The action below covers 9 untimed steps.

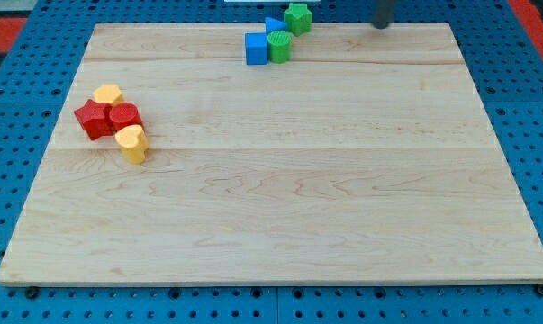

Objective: Move green circle to the top

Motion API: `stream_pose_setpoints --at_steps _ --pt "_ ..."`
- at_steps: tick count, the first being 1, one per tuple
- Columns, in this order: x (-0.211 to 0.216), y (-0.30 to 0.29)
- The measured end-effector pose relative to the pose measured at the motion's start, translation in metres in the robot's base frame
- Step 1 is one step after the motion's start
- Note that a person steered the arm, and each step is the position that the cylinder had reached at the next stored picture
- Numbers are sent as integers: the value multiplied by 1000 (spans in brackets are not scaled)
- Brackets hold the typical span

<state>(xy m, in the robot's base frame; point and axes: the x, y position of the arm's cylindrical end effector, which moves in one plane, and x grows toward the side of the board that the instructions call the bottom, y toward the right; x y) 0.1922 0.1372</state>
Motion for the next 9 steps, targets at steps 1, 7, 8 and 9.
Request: stream_pose_setpoints --at_steps 1,7,8,9 --pt "2 -86" --pt "64 -75" --pt "68 -148" --pt "49 -190"
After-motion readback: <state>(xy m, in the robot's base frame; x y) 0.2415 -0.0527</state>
